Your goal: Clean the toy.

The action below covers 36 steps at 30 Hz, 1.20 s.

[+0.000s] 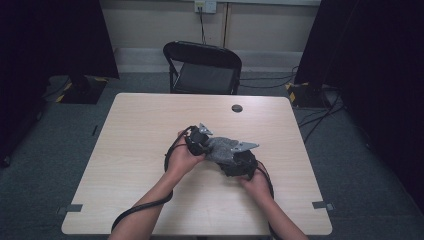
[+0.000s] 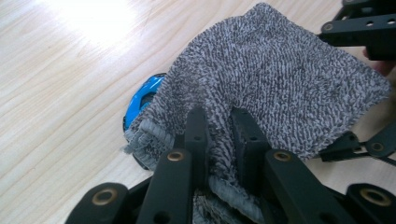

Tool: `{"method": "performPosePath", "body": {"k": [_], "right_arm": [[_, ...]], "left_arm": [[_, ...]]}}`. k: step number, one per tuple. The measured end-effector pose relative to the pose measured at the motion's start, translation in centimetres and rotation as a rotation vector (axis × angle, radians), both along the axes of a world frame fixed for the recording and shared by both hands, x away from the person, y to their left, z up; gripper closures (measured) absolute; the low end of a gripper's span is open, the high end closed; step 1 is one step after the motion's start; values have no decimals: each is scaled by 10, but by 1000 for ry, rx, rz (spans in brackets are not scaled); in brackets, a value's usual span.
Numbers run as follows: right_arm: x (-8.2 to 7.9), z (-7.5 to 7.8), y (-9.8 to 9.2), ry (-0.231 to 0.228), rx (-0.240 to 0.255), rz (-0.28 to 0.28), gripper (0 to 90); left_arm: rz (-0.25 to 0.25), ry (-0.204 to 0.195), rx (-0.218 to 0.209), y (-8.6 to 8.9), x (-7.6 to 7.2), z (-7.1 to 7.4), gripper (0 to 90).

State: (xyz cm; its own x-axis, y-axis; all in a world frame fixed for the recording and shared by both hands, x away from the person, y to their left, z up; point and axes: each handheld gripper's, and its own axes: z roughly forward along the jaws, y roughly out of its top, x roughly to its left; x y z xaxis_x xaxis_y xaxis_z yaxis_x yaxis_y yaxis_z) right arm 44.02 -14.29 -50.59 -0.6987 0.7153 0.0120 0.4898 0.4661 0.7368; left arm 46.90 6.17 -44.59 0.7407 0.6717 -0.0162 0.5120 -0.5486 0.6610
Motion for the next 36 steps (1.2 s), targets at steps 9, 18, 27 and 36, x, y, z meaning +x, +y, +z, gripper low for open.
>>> {"method": "performPosePath", "body": {"k": [9,18,27,36], "right_arm": [[0,0,0,0,1,0,232],[0,0,0,0,0,0,232],[0,0,0,0,0,0,231],[0,0,0,0,0,0,232]], "left_arm": [[28,11,4,6,7,-2,784],[57,13,16,12,15,-3,784],[87,28,11,19,24,-6,784],[114,34,15,27,31,-7,784]]}}
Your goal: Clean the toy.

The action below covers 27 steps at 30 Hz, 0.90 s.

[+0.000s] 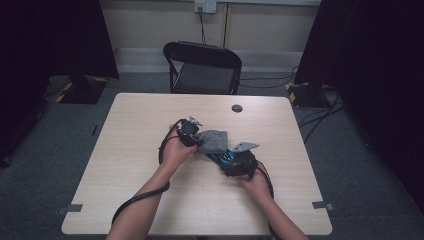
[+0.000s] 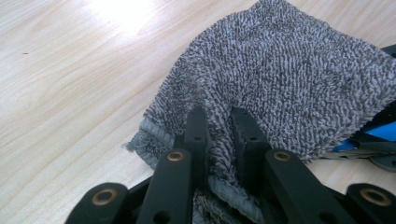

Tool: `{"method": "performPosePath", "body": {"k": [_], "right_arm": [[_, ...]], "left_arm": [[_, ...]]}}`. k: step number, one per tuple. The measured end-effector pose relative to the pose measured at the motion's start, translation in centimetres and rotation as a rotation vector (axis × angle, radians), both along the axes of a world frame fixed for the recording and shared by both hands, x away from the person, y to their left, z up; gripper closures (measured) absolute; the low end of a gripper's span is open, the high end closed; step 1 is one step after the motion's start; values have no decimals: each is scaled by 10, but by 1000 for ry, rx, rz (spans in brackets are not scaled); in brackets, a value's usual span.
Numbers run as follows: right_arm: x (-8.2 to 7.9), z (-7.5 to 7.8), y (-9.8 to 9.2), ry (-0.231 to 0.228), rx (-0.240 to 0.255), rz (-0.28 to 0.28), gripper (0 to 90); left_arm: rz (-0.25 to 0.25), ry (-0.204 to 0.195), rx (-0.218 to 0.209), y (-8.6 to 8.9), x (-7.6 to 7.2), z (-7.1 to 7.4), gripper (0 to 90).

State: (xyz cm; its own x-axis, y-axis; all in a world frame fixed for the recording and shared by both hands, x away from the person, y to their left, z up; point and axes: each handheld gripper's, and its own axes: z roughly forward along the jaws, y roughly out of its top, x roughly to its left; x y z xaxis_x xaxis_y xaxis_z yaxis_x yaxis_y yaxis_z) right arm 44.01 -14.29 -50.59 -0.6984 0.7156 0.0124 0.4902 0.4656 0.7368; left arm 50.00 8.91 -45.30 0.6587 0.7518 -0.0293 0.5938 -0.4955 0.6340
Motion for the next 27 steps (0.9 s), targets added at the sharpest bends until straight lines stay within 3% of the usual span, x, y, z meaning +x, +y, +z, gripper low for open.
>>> {"method": "performPosePath", "body": {"k": [14,23,27], "right_arm": [[0,0,0,0,-1,1,231],[0,0,0,0,0,1,232],[0,0,0,0,0,1,232]], "left_arm": [[27,8,7,6,7,0,784],[61,24,-12,11,10,-4,785],[64,22,9,13,13,-4,784]]}}
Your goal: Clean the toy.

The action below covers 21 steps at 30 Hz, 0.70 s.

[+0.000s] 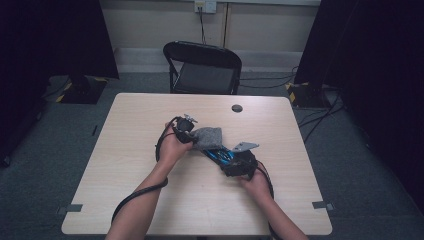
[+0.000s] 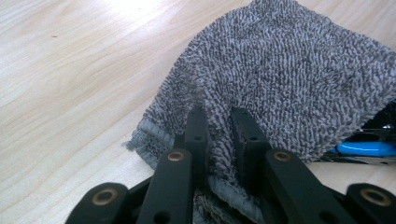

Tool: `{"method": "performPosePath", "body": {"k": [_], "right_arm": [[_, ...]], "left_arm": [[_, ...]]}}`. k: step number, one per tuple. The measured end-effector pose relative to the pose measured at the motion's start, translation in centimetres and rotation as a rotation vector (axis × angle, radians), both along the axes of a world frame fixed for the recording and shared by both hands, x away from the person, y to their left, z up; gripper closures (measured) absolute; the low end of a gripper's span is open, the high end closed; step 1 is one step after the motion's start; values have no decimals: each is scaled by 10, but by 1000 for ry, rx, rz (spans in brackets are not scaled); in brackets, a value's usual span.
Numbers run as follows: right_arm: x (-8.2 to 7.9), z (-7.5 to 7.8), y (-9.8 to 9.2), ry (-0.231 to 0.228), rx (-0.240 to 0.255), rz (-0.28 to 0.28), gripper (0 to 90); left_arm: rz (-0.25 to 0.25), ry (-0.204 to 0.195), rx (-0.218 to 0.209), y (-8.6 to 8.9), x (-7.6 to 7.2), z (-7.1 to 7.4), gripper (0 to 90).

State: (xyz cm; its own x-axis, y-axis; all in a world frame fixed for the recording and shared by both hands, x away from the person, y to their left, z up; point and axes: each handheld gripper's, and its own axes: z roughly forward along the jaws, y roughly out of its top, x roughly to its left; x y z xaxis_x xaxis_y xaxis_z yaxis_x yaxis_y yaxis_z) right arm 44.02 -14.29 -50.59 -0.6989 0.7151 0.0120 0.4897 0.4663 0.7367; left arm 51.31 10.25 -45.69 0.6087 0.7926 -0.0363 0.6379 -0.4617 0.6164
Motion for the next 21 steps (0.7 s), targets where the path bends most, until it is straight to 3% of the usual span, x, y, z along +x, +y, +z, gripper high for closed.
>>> {"method": "performPosePath", "body": {"k": [21], "right_arm": [[0,0,0,0,1,-1,232]], "left_arm": [[48,5,36,15,6,-6,784]]}}
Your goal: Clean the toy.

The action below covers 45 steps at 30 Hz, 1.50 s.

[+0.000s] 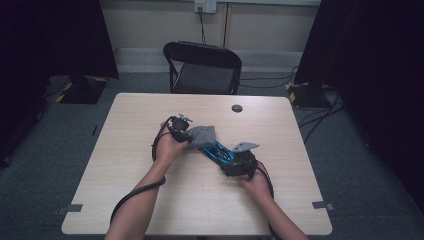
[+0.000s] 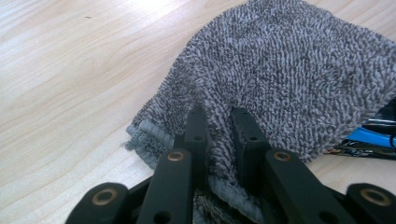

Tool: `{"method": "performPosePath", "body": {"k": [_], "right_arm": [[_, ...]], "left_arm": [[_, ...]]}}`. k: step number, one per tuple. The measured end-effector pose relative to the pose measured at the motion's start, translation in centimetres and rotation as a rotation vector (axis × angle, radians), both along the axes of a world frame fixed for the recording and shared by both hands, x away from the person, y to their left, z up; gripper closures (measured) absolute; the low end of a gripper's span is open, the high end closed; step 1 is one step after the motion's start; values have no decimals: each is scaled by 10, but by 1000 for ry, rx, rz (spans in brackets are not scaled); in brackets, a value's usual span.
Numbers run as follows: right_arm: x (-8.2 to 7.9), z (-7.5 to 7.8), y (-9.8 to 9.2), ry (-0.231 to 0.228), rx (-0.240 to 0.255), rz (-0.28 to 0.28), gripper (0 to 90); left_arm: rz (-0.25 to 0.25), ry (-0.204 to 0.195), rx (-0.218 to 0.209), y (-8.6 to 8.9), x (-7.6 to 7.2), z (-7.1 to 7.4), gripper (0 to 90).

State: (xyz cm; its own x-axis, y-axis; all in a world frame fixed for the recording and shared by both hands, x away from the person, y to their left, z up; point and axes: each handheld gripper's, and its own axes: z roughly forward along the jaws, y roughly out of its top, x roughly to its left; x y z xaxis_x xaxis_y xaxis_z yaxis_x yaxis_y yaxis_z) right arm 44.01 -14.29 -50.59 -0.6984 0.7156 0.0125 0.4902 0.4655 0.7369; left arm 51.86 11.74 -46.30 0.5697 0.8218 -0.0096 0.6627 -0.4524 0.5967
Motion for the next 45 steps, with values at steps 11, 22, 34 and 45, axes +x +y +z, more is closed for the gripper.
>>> {"method": "performPosePath", "body": {"k": [11,22,34,45], "right_arm": [[0,0,0,0,0,0,232],[0,0,0,0,0,0,232],[0,0,0,0,0,0,232],[0,0,0,0,0,0,232]], "left_arm": [[32,-2,4,10,1,-3,784],[45,-1,20,21,1,-2,782],[79,-16,35,39,1,0,782],[131,-48,23,65,-3,16,782]]}}
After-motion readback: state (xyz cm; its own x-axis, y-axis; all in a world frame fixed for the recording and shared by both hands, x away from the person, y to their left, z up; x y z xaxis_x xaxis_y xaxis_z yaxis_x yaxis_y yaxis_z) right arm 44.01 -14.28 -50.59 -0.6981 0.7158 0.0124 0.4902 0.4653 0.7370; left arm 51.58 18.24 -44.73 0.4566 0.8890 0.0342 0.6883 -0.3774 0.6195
